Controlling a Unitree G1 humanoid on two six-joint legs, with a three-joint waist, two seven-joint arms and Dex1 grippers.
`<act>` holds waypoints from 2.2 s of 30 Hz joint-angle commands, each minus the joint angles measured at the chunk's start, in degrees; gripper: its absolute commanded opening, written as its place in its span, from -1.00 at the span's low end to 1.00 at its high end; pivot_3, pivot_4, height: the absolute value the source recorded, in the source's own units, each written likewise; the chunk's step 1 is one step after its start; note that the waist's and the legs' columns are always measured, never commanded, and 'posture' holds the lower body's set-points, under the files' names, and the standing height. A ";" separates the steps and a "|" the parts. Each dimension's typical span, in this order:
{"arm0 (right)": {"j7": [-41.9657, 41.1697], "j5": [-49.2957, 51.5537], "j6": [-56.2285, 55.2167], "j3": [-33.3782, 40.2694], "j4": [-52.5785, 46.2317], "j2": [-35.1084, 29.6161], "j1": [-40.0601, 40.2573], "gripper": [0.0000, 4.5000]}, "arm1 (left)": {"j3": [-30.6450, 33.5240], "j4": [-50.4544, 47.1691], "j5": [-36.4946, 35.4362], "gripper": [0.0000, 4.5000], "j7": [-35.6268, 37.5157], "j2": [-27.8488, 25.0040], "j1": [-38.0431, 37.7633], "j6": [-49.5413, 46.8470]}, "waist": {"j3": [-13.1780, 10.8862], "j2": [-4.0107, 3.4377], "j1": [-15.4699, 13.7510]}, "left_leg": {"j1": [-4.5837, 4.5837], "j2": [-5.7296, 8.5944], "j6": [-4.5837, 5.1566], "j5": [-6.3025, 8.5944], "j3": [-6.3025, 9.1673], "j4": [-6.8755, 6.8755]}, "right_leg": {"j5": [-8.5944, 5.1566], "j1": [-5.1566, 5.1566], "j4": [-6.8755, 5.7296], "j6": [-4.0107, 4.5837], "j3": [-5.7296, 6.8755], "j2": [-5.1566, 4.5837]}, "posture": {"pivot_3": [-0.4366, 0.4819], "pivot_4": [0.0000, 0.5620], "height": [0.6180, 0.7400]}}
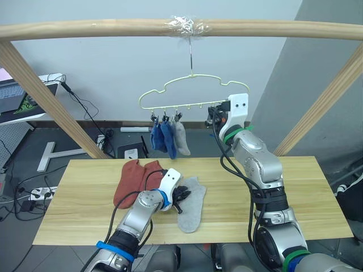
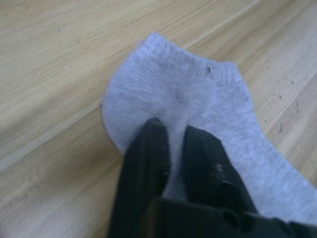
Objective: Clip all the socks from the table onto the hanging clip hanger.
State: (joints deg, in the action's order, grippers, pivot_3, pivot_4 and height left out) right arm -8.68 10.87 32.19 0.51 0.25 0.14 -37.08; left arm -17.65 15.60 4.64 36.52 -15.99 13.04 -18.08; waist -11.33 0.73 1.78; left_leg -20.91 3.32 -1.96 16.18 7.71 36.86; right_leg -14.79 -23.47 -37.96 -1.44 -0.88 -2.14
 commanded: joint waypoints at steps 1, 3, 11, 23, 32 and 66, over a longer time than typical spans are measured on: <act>0.04 0.80 0.68 0.73 -1.05 -0.38 0.20 -1.00 | -0.83 0.39 0.35 -0.99 0.39 -0.45 -1.34 -0.16 | 0.00 0.00 -0.02 | 0.00 0.00 0.00 0.00 0.00 0.00 | 0.00 0.00 0.00 0.00 0.00 0.00 | -0.03 -0.19 1.00; -0.05 0.72 0.64 0.66 -0.95 -0.48 0.19 -1.00 | -0.81 0.48 0.45 -0.99 0.24 -0.39 -1.28 0.66 | 0.00 0.00 -0.02 | 0.00 0.01 0.00 0.00 0.00 0.00 | 0.00 0.01 0.01 0.00 0.00 0.00 | -0.03 -0.19 1.00; -0.26 0.68 0.94 0.63 -1.24 -0.85 0.32 -1.00 | 0.89 -0.75 0.30 -0.99 -0.74 -1.13 0.42 5.63 | -0.05 -0.01 -0.06 | -0.01 0.00 0.00 0.00 0.01 0.00 | 0.00 0.00 0.02 0.00 0.01 -0.01 | -0.04 -0.20 1.00; 0.37 12.21 20.46 8.31 -3.62 0.01 -1.91 -1.00 | 6.30 -14.87 -10.26 -0.99 6.22 -3.56 -2.95 14.34 | -0.26 -0.07 -0.11 | -0.07 -0.01 0.00 0.00 0.01 -0.04 | 0.00 -0.02 0.13 0.01 -0.01 -0.04 | -0.03 -0.24 1.00; 2.35 23.44 40.16 19.10 -3.79 -2.61 -9.38 -1.00 | 7.08 -21.64 -12.50 -0.99 8.19 -5.46 -3.32 16.85 | -0.34 -0.19 -0.25 | -0.13 0.01 0.03 0.02 0.02 -0.05 | 0.01 -0.01 0.19 0.01 0.02 -0.05 | -0.03 -0.26 1.00; 6.23 29.39 54.98 28.62 -5.32 0.27 -14.31 -1.00 | 9.63 -18.32 -15.95 -0.99 6.08 -1.48 6.98 13.20 | -0.39 -0.27 -0.04 | -0.25 0.01 0.08 0.03 -0.03 -0.04 | 0.01 -0.11 0.19 0.01 0.03 -0.03 | -0.06 -0.24 1.00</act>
State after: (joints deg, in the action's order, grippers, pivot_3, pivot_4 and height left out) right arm -2.45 39.76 85.93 29.20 -4.48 0.62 -51.14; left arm -8.52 -1.61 -10.39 42.95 -17.80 19.27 -5.12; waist -11.72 0.45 1.74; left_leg -21.17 3.33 -1.87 16.21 7.68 36.81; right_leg -14.79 -23.59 -37.77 -1.43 -0.84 -2.17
